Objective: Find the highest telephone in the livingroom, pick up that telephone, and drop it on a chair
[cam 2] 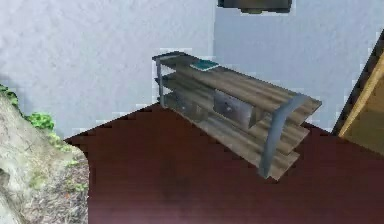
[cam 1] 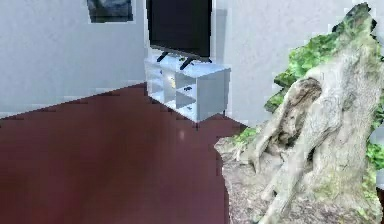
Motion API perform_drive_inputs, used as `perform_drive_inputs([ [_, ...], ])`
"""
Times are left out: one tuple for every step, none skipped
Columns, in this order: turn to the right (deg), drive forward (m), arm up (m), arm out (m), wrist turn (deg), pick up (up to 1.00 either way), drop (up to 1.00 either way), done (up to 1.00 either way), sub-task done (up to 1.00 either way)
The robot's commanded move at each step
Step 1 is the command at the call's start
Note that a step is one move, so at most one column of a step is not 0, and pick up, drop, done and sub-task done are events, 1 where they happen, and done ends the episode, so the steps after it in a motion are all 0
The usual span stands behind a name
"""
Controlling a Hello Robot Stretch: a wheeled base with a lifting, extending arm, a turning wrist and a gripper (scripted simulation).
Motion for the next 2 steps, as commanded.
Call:
perform_drive_inputs([
  [0.0,1.00,0.00,0.00,0.0,0.00,0.00,0.00,0.00],
  [-6.0,0.00,0.00,0.00,0.0,0.00,0.00,0.00,0.00],
])
